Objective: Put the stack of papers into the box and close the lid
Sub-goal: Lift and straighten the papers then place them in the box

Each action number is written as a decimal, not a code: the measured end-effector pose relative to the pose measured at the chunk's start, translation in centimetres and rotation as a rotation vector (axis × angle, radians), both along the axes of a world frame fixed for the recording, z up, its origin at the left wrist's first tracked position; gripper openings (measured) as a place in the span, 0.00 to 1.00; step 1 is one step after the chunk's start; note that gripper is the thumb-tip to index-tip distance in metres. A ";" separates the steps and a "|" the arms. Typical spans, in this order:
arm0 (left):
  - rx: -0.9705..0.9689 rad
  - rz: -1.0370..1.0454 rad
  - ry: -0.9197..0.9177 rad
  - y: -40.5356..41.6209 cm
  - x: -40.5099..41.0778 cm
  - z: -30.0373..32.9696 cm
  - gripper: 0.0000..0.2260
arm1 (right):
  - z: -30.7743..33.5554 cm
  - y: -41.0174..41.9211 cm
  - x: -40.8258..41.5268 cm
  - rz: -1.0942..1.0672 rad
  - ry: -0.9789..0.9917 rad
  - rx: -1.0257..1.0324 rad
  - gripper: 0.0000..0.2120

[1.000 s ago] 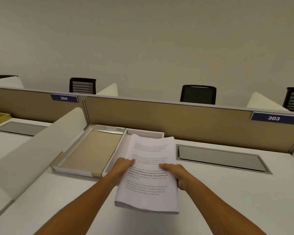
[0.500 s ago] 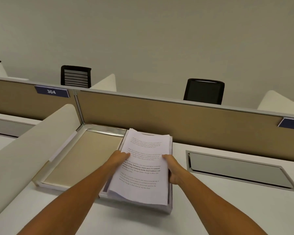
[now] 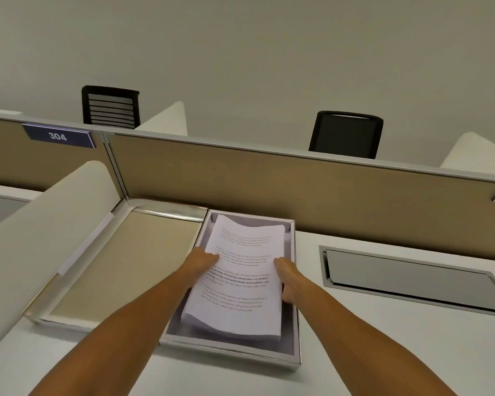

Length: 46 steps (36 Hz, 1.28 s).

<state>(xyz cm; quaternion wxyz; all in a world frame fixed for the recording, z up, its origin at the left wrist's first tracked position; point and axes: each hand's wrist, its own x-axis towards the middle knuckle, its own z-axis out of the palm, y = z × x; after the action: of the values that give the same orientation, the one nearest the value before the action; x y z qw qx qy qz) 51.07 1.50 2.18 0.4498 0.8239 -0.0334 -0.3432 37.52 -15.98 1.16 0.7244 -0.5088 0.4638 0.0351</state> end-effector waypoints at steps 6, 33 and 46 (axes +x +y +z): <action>0.019 0.029 -0.012 -0.4 -0.2 -1.4 0.16 | -0.8 -0.4 0.1 -0.009 0.022 0.020 0.12; 0.239 0.021 -0.358 -0.9 -1.7 -2.0 0.13 | 0.0 -0.4 -0.4 0.246 0.165 -0.184 0.27; 0.238 -0.052 -0.480 0.4 -2.5 -1.0 0.08 | 1.8 1.1 -0.7 0.224 0.142 -0.322 0.11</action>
<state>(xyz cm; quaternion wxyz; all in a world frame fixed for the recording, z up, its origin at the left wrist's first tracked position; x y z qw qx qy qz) 48.55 1.87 1.16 0.3198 0.9277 -0.1198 -0.1508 36.82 -14.85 2.93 0.5910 -0.6625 0.4537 0.0766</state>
